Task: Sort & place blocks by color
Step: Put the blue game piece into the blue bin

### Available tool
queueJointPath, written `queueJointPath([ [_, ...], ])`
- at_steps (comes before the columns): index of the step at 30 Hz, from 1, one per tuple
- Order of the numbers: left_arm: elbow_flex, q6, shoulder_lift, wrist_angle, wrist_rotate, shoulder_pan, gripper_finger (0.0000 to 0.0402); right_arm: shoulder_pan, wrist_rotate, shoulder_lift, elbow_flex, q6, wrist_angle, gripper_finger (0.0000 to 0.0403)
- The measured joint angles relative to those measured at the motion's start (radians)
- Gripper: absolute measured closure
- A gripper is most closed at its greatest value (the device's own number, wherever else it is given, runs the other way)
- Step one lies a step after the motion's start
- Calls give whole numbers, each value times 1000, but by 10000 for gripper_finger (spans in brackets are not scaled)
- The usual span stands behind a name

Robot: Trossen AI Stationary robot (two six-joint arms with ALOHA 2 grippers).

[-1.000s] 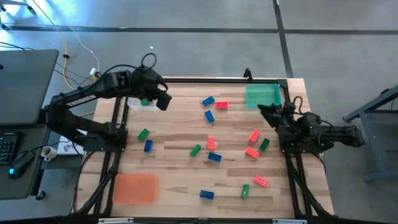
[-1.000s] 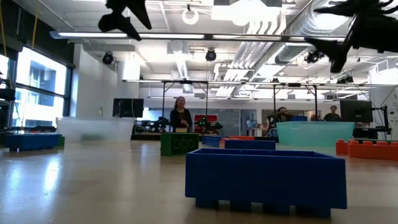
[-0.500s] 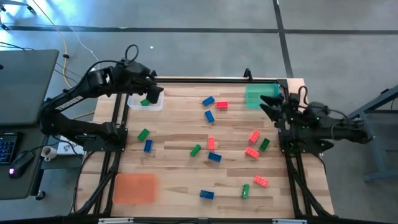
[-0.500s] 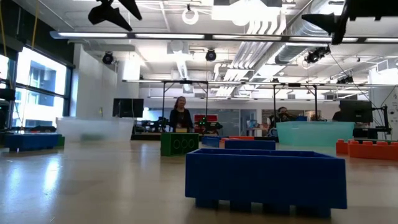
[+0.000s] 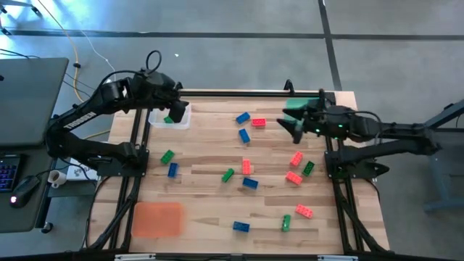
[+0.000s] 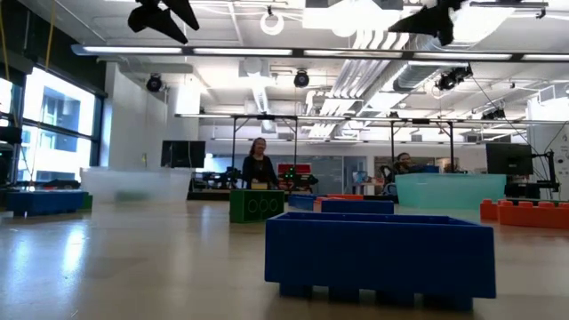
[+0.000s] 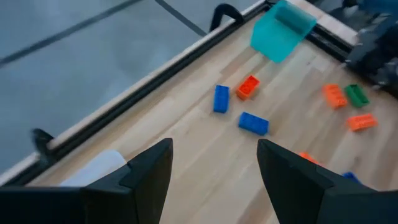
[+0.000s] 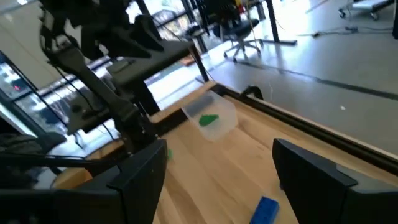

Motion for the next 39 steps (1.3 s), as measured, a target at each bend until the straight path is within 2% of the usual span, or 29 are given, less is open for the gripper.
queueJointPath([
  [6,0,58,1,0,-85,0,179,-2,22,170,64,164,-28,124],
  [11,0,99,1,0,-97,0,179,-13,22,301,99,265,-63,124],
  [19,0,114,1,-9,-97,0,179,-30,-14,529,175,289,-68,124],
  [29,0,114,2,-27,-97,0,179,-65,-59,806,331,329,-191,124],
  [39,0,114,2,-27,-97,0,179,-76,-81,997,418,391,-257,124],
])
